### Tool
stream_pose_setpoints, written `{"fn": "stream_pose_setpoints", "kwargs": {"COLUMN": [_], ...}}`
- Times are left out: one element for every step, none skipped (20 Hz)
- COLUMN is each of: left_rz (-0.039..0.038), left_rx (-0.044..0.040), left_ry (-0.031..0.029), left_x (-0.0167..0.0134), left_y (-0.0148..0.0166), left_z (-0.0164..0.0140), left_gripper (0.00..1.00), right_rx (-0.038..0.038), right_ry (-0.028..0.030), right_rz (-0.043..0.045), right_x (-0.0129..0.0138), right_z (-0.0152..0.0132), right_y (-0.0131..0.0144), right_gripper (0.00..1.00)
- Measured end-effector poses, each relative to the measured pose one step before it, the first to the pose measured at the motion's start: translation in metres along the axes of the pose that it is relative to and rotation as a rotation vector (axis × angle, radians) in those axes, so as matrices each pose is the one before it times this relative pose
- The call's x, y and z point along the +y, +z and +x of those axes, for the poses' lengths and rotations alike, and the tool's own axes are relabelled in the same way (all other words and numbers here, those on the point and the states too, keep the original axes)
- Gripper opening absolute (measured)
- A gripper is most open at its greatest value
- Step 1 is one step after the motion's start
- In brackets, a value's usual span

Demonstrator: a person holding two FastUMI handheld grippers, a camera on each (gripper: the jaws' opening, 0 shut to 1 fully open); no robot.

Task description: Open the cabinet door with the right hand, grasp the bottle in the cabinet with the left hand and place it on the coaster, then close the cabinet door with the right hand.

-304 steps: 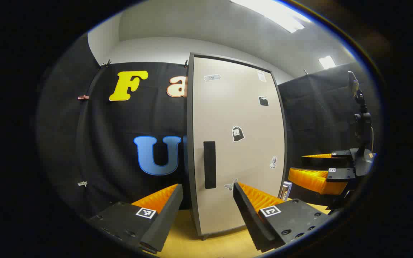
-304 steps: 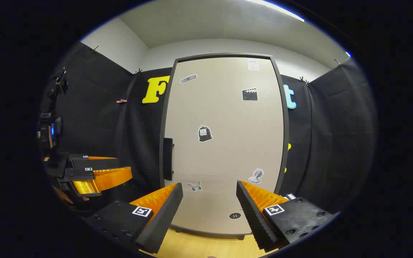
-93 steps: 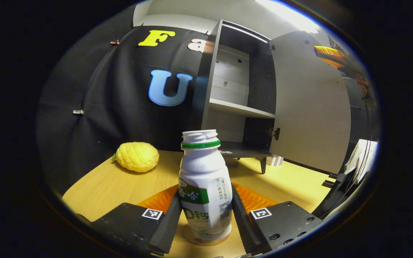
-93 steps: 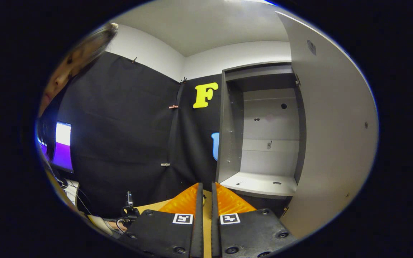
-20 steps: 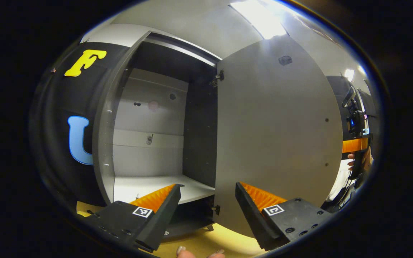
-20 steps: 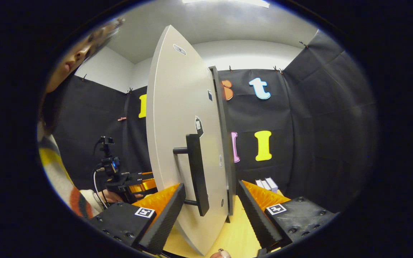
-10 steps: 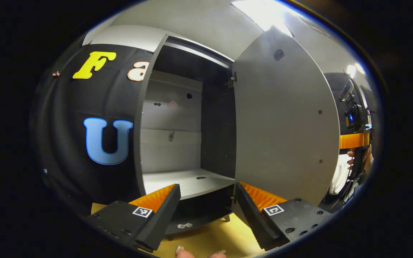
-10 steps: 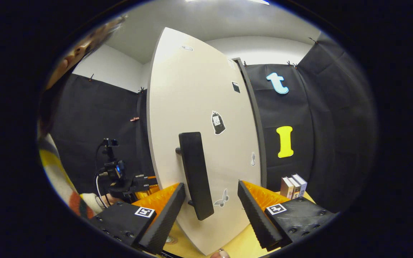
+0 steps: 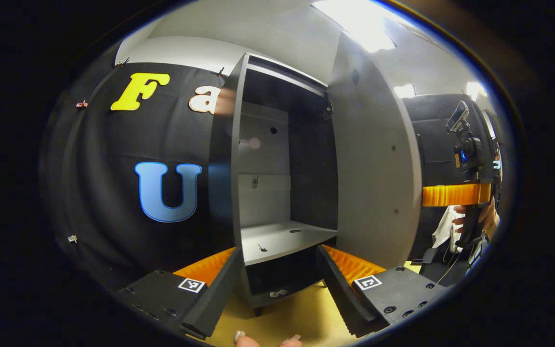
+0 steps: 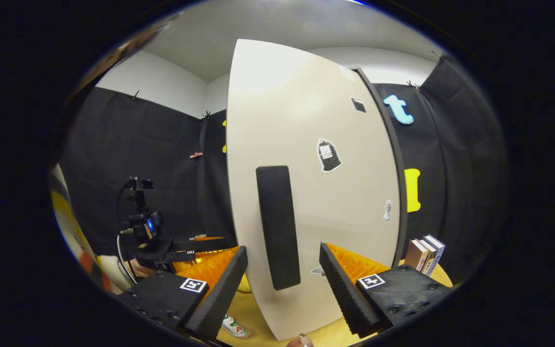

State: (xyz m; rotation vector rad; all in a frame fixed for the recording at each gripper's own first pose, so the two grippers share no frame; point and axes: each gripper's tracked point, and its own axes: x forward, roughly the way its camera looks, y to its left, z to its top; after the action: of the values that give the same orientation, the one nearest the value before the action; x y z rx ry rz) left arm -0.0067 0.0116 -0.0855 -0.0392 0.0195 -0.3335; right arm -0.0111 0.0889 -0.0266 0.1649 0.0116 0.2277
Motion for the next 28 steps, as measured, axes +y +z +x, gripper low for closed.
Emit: {"fn": "stream_pose_setpoints", "kwargs": {"left_rz": [0.00428, 0.00659, 0.00584, 0.00336, 0.00217, 0.00059, -0.00477, -0.00759, -0.00619, -0.00482, -0.00437, -0.00437, -0.00199, 0.00478, 0.01130, 0.01288, 0.00885, 0.00125, -0.00743, -0.01034, -0.00608, 0.00203, 0.00797, 0.01506, 0.01837, 0.01356, 0.00783, 0.00116], "left_rx": [0.00215, -0.00038, 0.00110, 0.00209, 0.00018, 0.00083, 0.00159, 0.00346, 0.00636, 0.00484, -0.00217, -0.00557, -0.00726, -0.00567, -0.00523, -0.00635, -0.00277, -0.00484, -0.00059, 0.00285, -0.00216, -0.00701, -0.00477, -0.00077, -0.00280, -0.00406, -0.00377, -0.00288], "left_ry": [0.00485, 0.00597, 0.00365, 0.00057, 0.00075, -0.00005, -0.00597, -0.00533, 0.00146, 0.01157, 0.01181, 0.00561, 0.00402, 0.00928, 0.01132, 0.01252, 0.01352, 0.01476, 0.01832, 0.01105, 0.01822, 0.02379, 0.02705, 0.02760, 0.02993, 0.02657, 0.01488, 0.00519], "left_x": [0.00441, 0.00348, 0.00239, 0.00102, -0.00042, -0.00074, -0.00258, -0.00579, -0.00581, -0.00184, -0.00171, -0.00344, -0.00614, -0.00545, -0.00585, -0.00567, -0.00630, -0.00693, -0.00631, -0.00755, -0.00700, -0.00375, -0.00270, -0.00177, -0.00120, -0.00196, -0.00405, -0.00570], "left_y": [-0.00157, 0.00053, 0.00006, -0.00014, 0.00037, 0.00050, 0.00112, 0.00092, 0.00051, 0.00238, 0.00332, 0.00423, 0.00404, 0.00280, 0.00440, 0.00474, 0.00349, 0.00170, 0.00105, -0.00059, 0.00118, 0.00274, 0.00218, 0.00112, 0.00325, 0.00279, 0.00263, 0.00162], "left_z": [-0.00428, -0.00365, -0.00271, -0.00122, -0.00156, 0.00004, -0.00041, 0.00061, -0.00080, 0.00052, 0.00047, 0.00135, 0.00119, 0.00032, 0.00062, 0.00244, 0.00157, 0.00102, 0.00137, 0.00111, 0.00094, 0.00061, 0.00081, 0.00088, 0.00073, 0.00163, 0.00169, 0.00197], "left_gripper": [0.96, 0.96, 0.96, 0.96, 0.96, 0.96, 0.96, 0.96, 0.96, 0.96, 0.96, 0.96, 0.96, 0.96, 0.99, 0.96, 0.96, 0.96, 0.96, 0.96, 0.96, 0.97, 0.97, 0.96, 0.96, 0.96, 0.96, 0.96], "right_rx": [0.00567, 0.00442, 0.00135, 0.00011, -0.00246, -0.00208, -0.00246, -0.00552, -0.00730, -0.00919, -0.00142, 0.00663, 0.00476, 0.00501, 0.00569, 0.00451, 0.00129, -0.00424, -0.00839, -0.01536, -0.01944, -0.01106, -0.00590, -0.00212, 0.00024, 0.00278, 0.00240, -0.00061], "right_ry": [0.00301, 0.00400, -0.00382, -0.01646, -0.02270, -0.02242, -0.02064, -0.01943, -0.02753, -0.02858, -0.01988, 0.00001, 0.00224, 0.00477, 0.00748, -0.00097, -0.00388, -0.00794, -0.01115, -0.01051, -0.00344, 0.00783, 0.00120, -0.00088, 0.00209, 0.00801, 0.01185, 0.01246], "right_rz": [-0.00442, 0.00827, 0.00942, 0.00188, -0.00371, -0.00353, 0.00030, -0.00118, -0.00577, -0.00725, -0.00766, -0.00534, -0.00435, -0.00900, -0.01289, -0.01448, -0.01366, -0.00879, -0.00289, 0.00547, 0.01230, 0.00403, -0.00268, -0.01334, -0.01965, -0.01994, -0.01386, -0.00341], "right_x": [0.00091, 0.00117, -0.00158, -0.00578, -0.00575, -0.00504, -0.00557, -0.00652, -0.00871, -0.00819, -0.00609, -0.00367, -0.00249, -0.00331, -0.00416, -0.00602, -0.00709, -0.00831, -0.00701, -0.00719, -0.00366, -0.00124, -0.00424, -0.00580, -0.00381, -0.00081, -0.00056, 0.00111], "right_z": [0.00313, 0.00149, 0.00039, -0.00079, -0.00186, -0.00271, -0.00134, -0.00163, -0.00072, -0.00082, -0.00108, -0.00018, 0.00119, 0.00163, 0.00220, 0.00078, 0.00010, 0.00054, 0.00069, 0.00117, 0.00238, 0.00109, 0.00144, 0.00060, 0.00004, -0.00046, -0.00018, -0.00067], "right_y": [-0.00454, -0.00160, -0.00087, -0.00023, 0.00078, 0.00102, 0.00044, 0.00116, 0.00256, 0.00289, -0.00038, -0.00356, -0.00037, -0.00040, 0.00120, 0.00037, 0.00088, 0.00141, 0.00170, 0.00409, 0.00390, 0.00281, 0.00039, -0.00006, 0.00011, -0.00141, -0.00104, 0.00018], "right_gripper": [0.98, 0.98, 0.98, 0.98, 0.98, 0.98, 0.98, 0.98, 0.98, 0.98, 0.97, 0.98, 0.98, 0.98, 0.98, 0.98, 0.98, 1.00, 0.98, 0.98, 0.98, 0.98, 0.98, 0.98, 0.98, 0.98, 0.98, 0.98]}}
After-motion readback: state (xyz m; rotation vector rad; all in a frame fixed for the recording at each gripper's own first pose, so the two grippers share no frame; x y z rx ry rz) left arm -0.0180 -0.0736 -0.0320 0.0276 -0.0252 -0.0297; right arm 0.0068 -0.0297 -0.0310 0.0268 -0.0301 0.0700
